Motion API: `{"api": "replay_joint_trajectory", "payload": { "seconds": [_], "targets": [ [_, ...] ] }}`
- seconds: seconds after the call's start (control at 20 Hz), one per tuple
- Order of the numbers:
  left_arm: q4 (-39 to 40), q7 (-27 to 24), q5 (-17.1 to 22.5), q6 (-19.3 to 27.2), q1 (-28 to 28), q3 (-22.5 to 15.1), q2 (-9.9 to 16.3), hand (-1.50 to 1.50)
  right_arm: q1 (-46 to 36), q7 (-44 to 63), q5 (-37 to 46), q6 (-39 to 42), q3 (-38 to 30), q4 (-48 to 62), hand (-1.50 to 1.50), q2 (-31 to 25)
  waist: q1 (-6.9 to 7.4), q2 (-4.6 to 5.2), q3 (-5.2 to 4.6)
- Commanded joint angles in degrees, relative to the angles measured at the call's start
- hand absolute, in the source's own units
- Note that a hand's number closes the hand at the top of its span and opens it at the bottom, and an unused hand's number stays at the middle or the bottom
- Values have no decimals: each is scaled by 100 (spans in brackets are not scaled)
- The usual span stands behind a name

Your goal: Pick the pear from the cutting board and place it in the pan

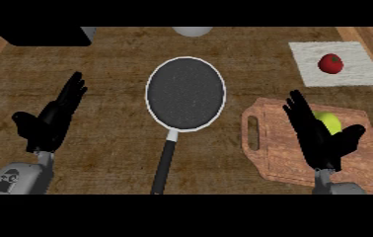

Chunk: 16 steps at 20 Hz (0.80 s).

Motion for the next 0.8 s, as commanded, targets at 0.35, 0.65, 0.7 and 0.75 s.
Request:
{"api": "replay_joint_trajectory", "payload": {
  "seconds": [0.35,0.65,0.7,0.75],
  "targets": [
    [617,534,-407,332,186,141,473,0,-1656,267,661,2138,418,-455,150,-1915,515,-134,-44],
    [535,1346,-643,771,69,162,512,0,-1906,-390,-1049,3843,-974,2151,-150,-2184,251,-1,154],
    [834,1263,-542,652,2,294,543,0,-1925,-574,-1147,4322,-1061,2283,-150,-2416,223,18,153],
    [741,1110,-629,657,191,211,502,0,-2064,-731,-1039,4662,-1028,2471,-150,-2549,256,6,150]
  ]
}}
